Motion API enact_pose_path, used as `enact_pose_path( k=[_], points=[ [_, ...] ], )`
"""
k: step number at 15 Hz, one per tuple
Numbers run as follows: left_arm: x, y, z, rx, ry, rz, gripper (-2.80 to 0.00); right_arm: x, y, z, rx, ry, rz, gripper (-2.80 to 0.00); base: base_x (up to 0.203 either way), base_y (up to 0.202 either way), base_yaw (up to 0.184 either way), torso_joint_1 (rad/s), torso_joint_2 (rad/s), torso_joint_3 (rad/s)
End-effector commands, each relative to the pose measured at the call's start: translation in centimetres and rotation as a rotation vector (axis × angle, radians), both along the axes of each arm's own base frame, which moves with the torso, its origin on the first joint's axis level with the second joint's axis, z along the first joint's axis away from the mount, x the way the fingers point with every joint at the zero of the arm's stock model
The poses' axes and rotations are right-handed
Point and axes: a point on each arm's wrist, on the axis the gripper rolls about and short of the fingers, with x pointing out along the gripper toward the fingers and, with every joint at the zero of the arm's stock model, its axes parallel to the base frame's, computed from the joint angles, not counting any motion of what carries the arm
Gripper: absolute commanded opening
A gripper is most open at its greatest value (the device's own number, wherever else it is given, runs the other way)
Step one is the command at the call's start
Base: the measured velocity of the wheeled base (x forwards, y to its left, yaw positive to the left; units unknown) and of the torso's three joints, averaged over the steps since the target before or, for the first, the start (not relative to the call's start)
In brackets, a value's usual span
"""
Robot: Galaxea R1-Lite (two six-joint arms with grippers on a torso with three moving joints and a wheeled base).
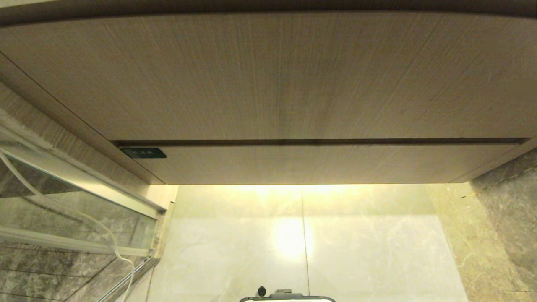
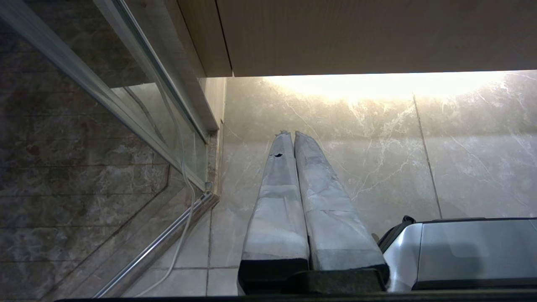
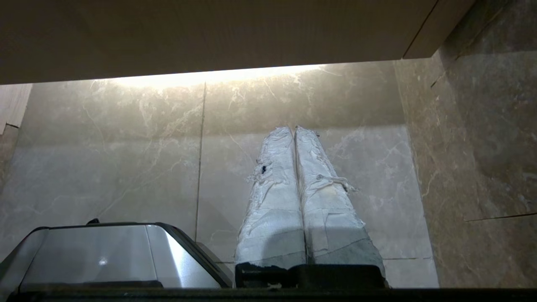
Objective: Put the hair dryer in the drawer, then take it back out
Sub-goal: Pull open the drawer
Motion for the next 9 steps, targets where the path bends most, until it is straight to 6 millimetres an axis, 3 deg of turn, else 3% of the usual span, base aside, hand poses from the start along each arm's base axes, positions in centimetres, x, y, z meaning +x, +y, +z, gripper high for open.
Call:
enact_pose_path(
  k=[1, 9],
  points=[
    [0.00, 0.00, 0.01, 0.000, -0.001, 0.000, -2.80, -0.03, 0.00, -0.05, 0.000, -0.004, -0.001, -2.80, 0.000, 0.000, 0.000, 0.000, 0.00, 0.000],
    [0.00, 0.00, 0.00, 0.000, 0.000, 0.000, -2.80, -0.03, 0.00, -0.05, -0.001, -0.004, 0.001, -2.80, 0.000, 0.000, 0.000, 0.000, 0.00, 0.000]
  ],
)
